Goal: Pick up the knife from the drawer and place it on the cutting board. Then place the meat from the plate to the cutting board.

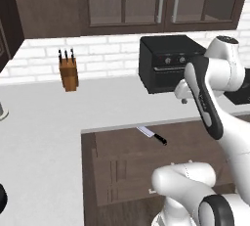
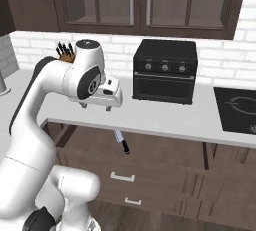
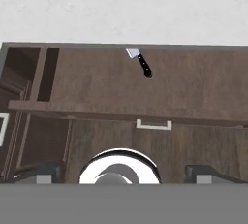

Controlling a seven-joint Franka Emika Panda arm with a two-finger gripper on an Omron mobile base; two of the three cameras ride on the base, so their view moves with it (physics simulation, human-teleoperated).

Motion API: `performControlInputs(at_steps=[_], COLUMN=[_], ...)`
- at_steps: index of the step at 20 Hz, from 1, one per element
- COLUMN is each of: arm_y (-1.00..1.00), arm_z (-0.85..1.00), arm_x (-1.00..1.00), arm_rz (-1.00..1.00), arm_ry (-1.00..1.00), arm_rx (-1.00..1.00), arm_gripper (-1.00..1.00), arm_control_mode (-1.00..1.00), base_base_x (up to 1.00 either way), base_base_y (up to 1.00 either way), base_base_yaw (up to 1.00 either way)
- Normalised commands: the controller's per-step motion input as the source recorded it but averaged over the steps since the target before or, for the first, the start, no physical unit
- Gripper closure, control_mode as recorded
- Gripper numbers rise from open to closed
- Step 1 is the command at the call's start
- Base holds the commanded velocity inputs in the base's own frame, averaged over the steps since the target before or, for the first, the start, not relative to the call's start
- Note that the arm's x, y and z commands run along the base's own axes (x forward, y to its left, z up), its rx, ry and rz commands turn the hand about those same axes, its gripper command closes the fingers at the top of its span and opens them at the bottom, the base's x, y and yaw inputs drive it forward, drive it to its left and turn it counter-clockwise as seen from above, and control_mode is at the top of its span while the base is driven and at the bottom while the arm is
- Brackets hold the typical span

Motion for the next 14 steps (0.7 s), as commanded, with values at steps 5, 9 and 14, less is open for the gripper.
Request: performControlInputs(at_steps=[5,9,14], arm_y=[-0.48,-0.45,-0.4], arm_z=[-0.68,-0.79,-0.82], arm_x=[0.02,0.27,0.16], arm_rz=[0.01,0.04,0.05], arm_ry=[0.05,0.05,0.09], arm_rx=[0.0,0.0,0.0], arm_gripper=[-1.0,-1.0,-1.0], arm_control_mode=[-1.0,-1.0,-1.0], base_base_x=[0.0,0.0,0.0], base_base_y=[0.0,0.0,0.0], base_base_yaw=[0.0,0.0,0.0])
